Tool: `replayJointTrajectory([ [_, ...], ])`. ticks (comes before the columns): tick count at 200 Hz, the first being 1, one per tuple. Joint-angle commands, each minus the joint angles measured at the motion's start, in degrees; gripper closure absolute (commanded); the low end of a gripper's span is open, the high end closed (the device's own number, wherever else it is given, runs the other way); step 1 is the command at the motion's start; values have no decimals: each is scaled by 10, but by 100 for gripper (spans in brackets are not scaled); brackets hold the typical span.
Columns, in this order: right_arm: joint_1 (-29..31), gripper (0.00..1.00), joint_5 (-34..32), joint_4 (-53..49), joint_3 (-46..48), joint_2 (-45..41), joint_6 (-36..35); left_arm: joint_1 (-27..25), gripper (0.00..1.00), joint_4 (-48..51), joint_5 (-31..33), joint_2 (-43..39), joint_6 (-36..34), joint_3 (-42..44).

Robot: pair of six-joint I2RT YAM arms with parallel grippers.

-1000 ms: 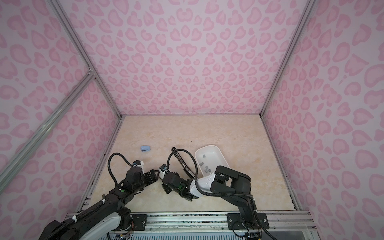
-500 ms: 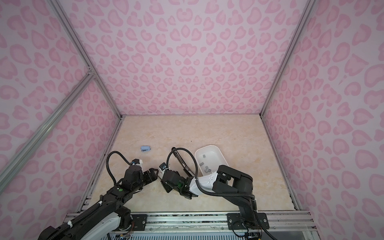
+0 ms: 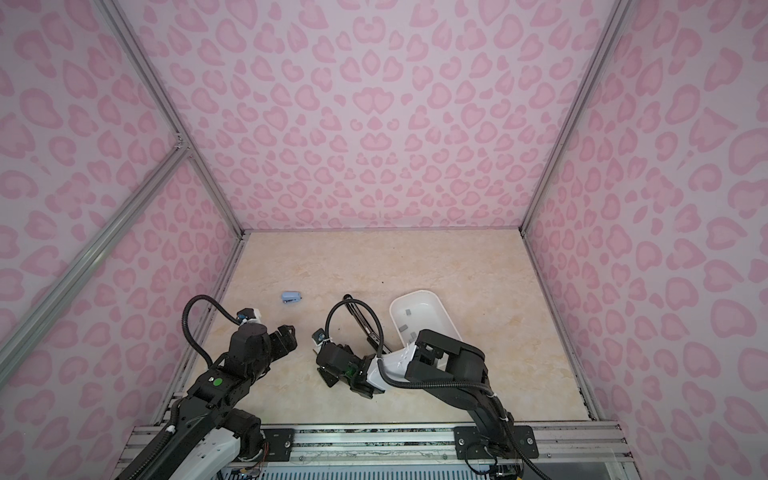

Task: Load the staples into the stapler
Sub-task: 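Carry the white stapler farther from the robot and release it near the blue stapler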

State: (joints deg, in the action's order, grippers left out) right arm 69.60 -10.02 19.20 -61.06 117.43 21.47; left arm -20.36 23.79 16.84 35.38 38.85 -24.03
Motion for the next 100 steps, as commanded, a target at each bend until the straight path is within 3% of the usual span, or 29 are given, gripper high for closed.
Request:
replayJointTrajectory([
  [1, -8, 76, -33, -40, -25, 20, 21, 0, 12, 59, 87, -31, -4, 8],
  [52, -53, 78, -57, -94, -108, 74, 63, 0, 10, 42, 72, -120, 0, 52],
  [100, -88, 76, -43, -169, -232, 149, 92, 1, 9, 41, 66, -109, 2, 51],
])
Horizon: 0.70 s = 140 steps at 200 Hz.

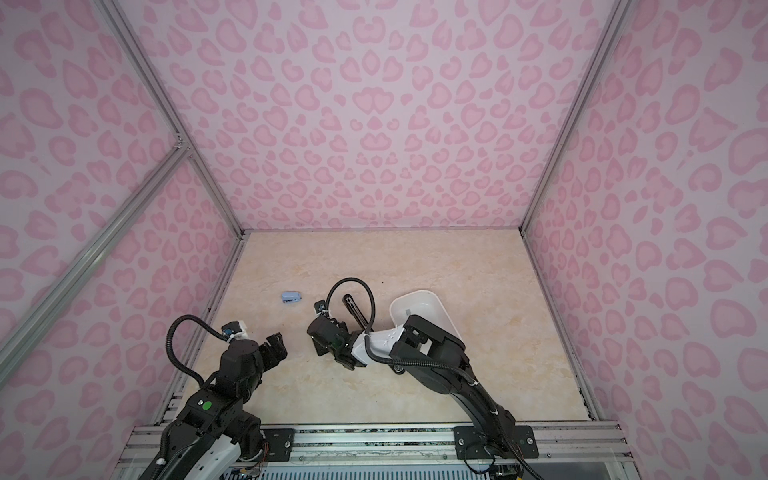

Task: Load the staples into the stapler
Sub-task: 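Carry the white stapler farther from the robot and release it near the blue stapler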

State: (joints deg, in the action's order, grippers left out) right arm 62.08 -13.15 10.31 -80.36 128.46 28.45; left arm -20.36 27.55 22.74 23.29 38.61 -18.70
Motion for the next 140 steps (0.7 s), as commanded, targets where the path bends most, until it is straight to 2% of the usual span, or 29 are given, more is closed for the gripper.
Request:
replayJointTrajectory([
  [1, -13, 76, -11, -81, -41, 41, 23, 0, 9, 3, 7, 13, 4, -2],
  [20, -17, 73, -5, -102, -85, 65, 22, 0, 9, 3, 7, 30, 5, -7],
  [68, -16, 49, -1, -99, -88, 35, 3, 0, 9, 2, 4, 37, 3, -9],
  [89, -12, 42, 3, -73, -53, -22, -8, 0, 9, 1, 0, 32, 1, -7],
  [140, 28, 37, -24, -11, 157, -226, -34, 0, 9, -9, -22, 32, -12, -5],
])
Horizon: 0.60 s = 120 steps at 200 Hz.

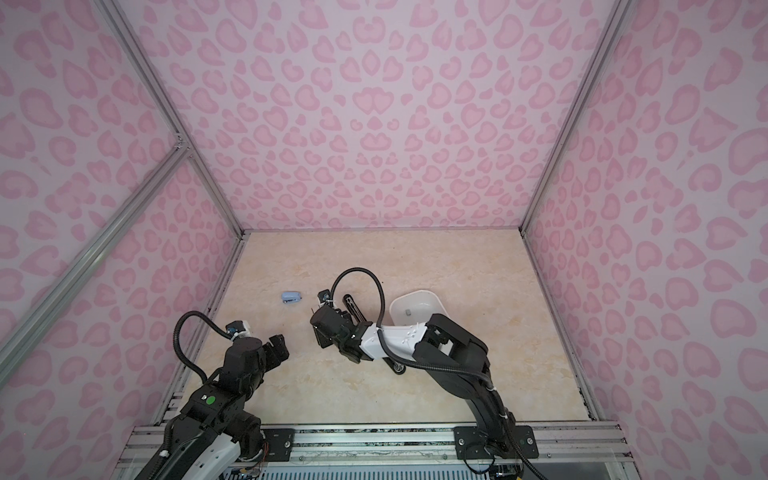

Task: Load the staples into the stapler
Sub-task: 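Carry the white stapler farther from the robot and release it near the blue stapler, then move the right gripper back over the open black stapler by the tray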

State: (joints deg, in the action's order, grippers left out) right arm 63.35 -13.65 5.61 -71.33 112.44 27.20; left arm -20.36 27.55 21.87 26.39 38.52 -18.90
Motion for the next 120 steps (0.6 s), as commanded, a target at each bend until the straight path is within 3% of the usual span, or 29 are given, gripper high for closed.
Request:
replayJointTrajectory([
  [1, 17, 37, -20, 37, 72, -70, -22, 0, 9, -10, -15, 1, -12, -3],
  [70, 34, 42, -56, -8, 294, -273, -32, 1, 8, -20, -33, 1, -22, 1],
  [120, 35, 41, -69, -88, 324, -285, -32, 0, 7, -22, -32, 6, -23, 0],
])
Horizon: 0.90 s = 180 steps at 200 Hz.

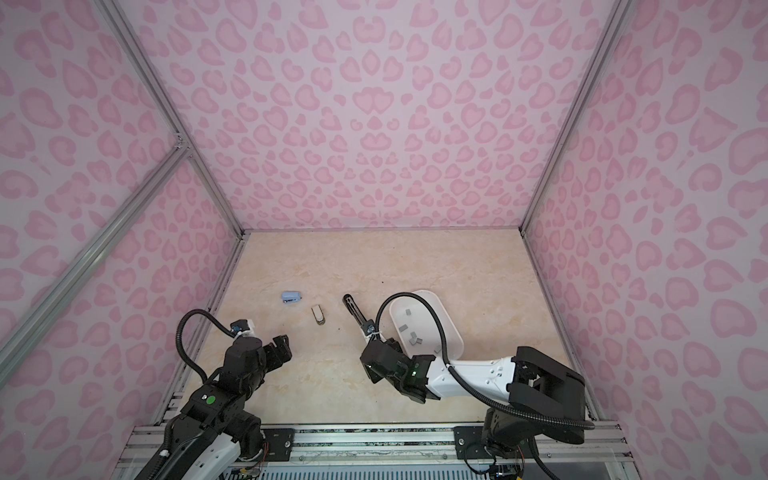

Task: Load the staples into the stapler
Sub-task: 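Move the right gripper back over the open black stapler by the tray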

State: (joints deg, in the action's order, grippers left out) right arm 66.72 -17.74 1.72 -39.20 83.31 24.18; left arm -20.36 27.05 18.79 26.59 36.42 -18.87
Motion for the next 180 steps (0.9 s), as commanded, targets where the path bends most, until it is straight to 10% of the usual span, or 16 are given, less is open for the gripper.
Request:
replayJointTrajectory([
  [1, 1, 41, -30, -49, 3, 7, -1, 0, 7, -18, -2, 4, -2, 0],
  [104, -33, 44, -22, -58, 26, 44, 11, 0, 7, -18, -4, 5, -2, 1],
  [180, 4, 71, -19, -32, 30, 44, 30, 1, 7, -17, -7, -1, -3, 2],
])
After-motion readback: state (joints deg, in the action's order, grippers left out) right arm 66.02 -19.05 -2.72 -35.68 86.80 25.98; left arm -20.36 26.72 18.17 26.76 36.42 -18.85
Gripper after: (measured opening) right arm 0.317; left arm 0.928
